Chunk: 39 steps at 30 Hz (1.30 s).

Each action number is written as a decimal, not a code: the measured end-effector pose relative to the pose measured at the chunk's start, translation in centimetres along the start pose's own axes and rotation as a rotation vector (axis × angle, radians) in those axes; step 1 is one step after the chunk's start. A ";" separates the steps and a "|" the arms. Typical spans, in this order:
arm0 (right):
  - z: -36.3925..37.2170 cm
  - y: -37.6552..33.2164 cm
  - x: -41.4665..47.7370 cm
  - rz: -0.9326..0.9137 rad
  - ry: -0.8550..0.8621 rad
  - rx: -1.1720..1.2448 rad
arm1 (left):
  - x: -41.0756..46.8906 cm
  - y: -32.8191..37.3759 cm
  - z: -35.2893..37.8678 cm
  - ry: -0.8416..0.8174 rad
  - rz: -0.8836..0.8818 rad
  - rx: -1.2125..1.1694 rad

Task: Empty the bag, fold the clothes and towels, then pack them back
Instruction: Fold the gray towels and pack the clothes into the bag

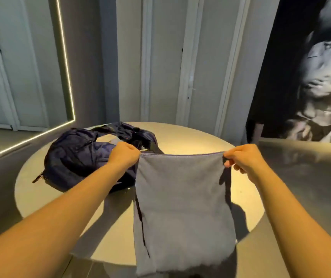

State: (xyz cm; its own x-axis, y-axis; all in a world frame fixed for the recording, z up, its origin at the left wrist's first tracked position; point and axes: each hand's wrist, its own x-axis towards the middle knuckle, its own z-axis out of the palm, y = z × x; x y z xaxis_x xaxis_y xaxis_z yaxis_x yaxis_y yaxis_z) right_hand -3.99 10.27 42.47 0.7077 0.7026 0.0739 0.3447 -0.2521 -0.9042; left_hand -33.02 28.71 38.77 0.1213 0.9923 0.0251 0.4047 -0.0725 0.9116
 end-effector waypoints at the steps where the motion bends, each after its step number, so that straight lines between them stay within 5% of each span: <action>1: 0.9 1.2 0.7 0.042 0.007 -0.002 | -0.2 -0.6 1.5 -0.001 -0.033 -0.082; 7: 4.4 7.0 5.7 0.173 0.030 0.077 | 0.2 -2.8 8.2 -0.004 -0.012 -0.277; 19: 8.0 13.9 11.3 0.160 0.065 0.097 | 1.7 -7.0 14.2 -0.159 0.525 0.674; 25: 6.4 12.5 8.7 -0.029 -0.029 -0.087 | 1.6 -6.5 12.7 -0.270 0.572 0.616; 29: 5.5 11.8 2.1 -0.200 -0.022 -0.221 | -2.1 -6.3 9.8 -0.175 0.590 0.517; 34: 6.9 11.5 -6.1 -0.326 -0.128 -0.348 | -11.0 -7.7 4.7 -0.105 0.408 0.321; 39: 9.2 12.6 -9.7 -0.330 -0.176 -0.632 | -17.7 -10.5 4.6 -0.083 0.444 0.417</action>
State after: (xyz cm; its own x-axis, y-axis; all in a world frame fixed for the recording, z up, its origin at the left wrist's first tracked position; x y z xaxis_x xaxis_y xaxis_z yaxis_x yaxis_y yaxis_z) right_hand -12.19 6.37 26.45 0.4147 0.8913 0.1832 0.8501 -0.3077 -0.4273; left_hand -35.23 11.48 26.91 0.4230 0.8484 0.3181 0.6176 -0.5269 0.5839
